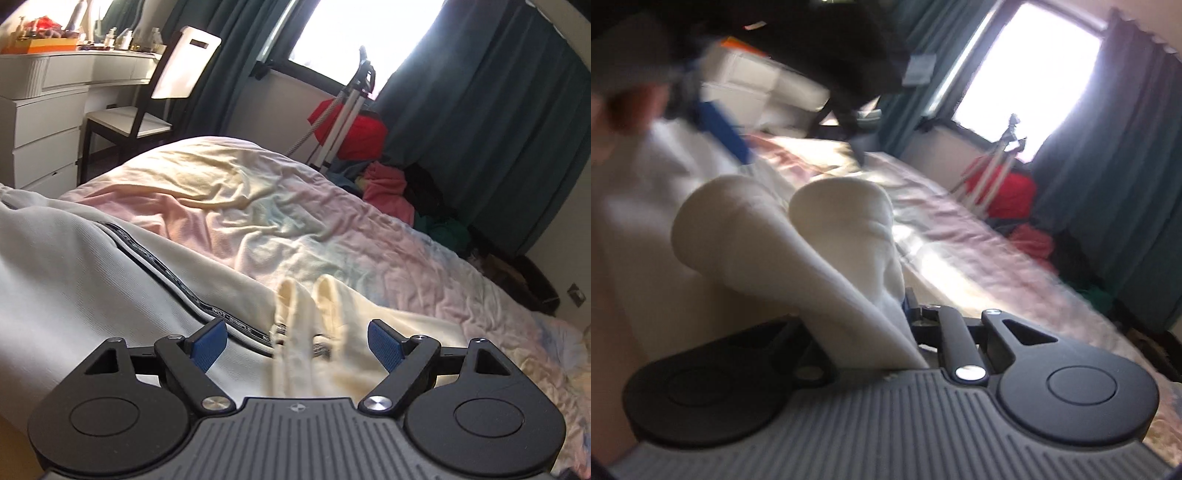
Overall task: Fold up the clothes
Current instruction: 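Lay the folded pants on the bed and open the left gripper while the right gripper holds, then grasp the cuff end of the folded pants with the left gripper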
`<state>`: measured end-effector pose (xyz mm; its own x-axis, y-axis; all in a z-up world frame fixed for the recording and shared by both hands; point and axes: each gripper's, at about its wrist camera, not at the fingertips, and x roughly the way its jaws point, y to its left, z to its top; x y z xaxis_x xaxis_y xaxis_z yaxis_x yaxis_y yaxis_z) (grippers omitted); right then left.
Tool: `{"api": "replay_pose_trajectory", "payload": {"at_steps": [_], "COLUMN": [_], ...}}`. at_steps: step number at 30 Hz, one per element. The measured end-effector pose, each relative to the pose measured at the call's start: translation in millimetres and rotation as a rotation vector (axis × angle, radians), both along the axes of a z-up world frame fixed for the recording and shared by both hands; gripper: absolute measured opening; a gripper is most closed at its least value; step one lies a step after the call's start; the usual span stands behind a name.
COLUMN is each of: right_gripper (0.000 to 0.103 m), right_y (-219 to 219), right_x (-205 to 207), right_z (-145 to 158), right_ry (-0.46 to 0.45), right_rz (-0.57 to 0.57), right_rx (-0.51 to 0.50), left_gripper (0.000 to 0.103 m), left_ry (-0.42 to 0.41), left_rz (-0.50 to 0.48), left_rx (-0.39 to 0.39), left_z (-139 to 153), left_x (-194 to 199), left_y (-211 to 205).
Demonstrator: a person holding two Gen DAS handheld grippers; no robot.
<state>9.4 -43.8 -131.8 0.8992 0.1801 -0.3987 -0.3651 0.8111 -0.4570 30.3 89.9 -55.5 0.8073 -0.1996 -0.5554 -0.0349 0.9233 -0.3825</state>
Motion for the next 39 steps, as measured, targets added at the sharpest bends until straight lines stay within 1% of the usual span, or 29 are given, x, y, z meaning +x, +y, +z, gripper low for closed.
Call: {"api": "replay_pose_trajectory", "payload": {"at_steps": [1,3,4,6,7,8,9,10,11,15,16,18,21,23,25,26,27,28,30,34,36,39], "right_gripper": [0.014,0.015,0.016,0.023,0.030,0.043,0.053,0.070,0.075,0.076,0.076,0.076,0.076,0.076,0.076,0.076,0.076,0.076,0.076,0.076,0.076,0.076], "right_y": [1.3,-0.3,-1.7,-8.3,-14.2,-21.5,-29.2,-37.7,-46.6,-78.5,-87.5,-106.5,-118.5,-126.1,-133.7,-137.6,-141.5,-144.4,-149.4,-156.6,-157.9,-158.4], "right_x": [2.5,5.5,6.9,8.8,9.1,7.1,4.5,-0.8,-6.9,-37.9,-44.2,-48.2,-31.3,-15.0,-1.6,5.6,12.4,16.1,23.3,27.5,25.1,14.0], "right_z": [-5.1,-2.8,2.5,15.2,21.6,28.5,35.6,42.9,50.2,71.7,75.7,83.9,83.4,78.4,70.4,64.5,58.5,53.4,43.1,33.2,36.0,46.2], "right_ry": [0.017,0.036,0.063,0.138,0.184,0.229,0.274,0.312,0.348,0.421,0.423,0.387,0.304,0.274,0.273,0.278,0.284,0.296,0.328,0.391,0.404,0.381], "right_rz": [0.001,0.002,-0.001,-0.005,-0.003,0.002,0.007,0.016,0.027,0.039,0.023,-0.016,-0.102,-0.188,-0.268,-0.307,-0.345,-0.376,-0.427,-0.480,-0.487,-0.459], "right_rx": [-0.001,0.014,0.035,0.097,0.138,0.187,0.239,0.292,0.345,0.515,0.552,0.604,0.606,0.589,0.570,0.558,0.547,0.540,0.532,0.562,0.582,0.594], "left_gripper": [0.085,0.085,0.085,0.085,0.085,0.085,0.085,0.085,0.084,0.079,0.078,0.070,0.064,0.061,0.054,0.048,0.039,0.034,0.025,0.020,0.018,0.016], "left_ry": [0.003,0.007,0.006,0.000,-0.009,-0.019,-0.028,-0.036,-0.043,-0.059,-0.057,-0.054,-0.061,-0.069,-0.062,-0.056,-0.051,-0.048,-0.048,-0.077,-0.065,-0.056], "left_rz": [-0.007,-0.020,-0.027,-0.043,-0.051,-0.057,-0.065,-0.075,-0.086,-0.139,-0.150,-0.169,-0.207,-0.235,-0.242,-0.242,-0.242,-0.243,-0.246,-0.237,-0.243,-0.259], "left_rx": [0.007,0.016,0.019,0.027,0.032,0.038,0.041,0.043,0.044,0.072,0.091,0.136,0.197,0.223,0.260,0.276,0.289,0.294,0.294,0.317,0.292,0.226], "left_z": [-2.1,-4.9,-5.1,-4.7,-3.2,-1.6,0.1,1.6,3.1,7.3,6.9,5.0,2.0,-0.6,-5.8,-9.0,-12.4,-15.0,-17.7,-14.9,-11.4,-4.2], "left_x": [0.5,0.7,0.7,0.0,-1.5,-3.6,-6.0,-8.4,-11.4,-27.6,-32.2,-40.4,-49.7,-50.6,-48.4,-46.7,-44.8,-43.4,-42.2,-47.0,-49.6,-59.4], "left_y": [-1.5,-3.7,-4.7,-6.8,-8.1,-9.5,-10.6,-11.4,-12.7,-22.0,-25.5,-33.1,-45.1,-53.4,-61.2,-64.0,-65.9,-67.1,-68.1,-67.5,-63.2,-54.0]}}
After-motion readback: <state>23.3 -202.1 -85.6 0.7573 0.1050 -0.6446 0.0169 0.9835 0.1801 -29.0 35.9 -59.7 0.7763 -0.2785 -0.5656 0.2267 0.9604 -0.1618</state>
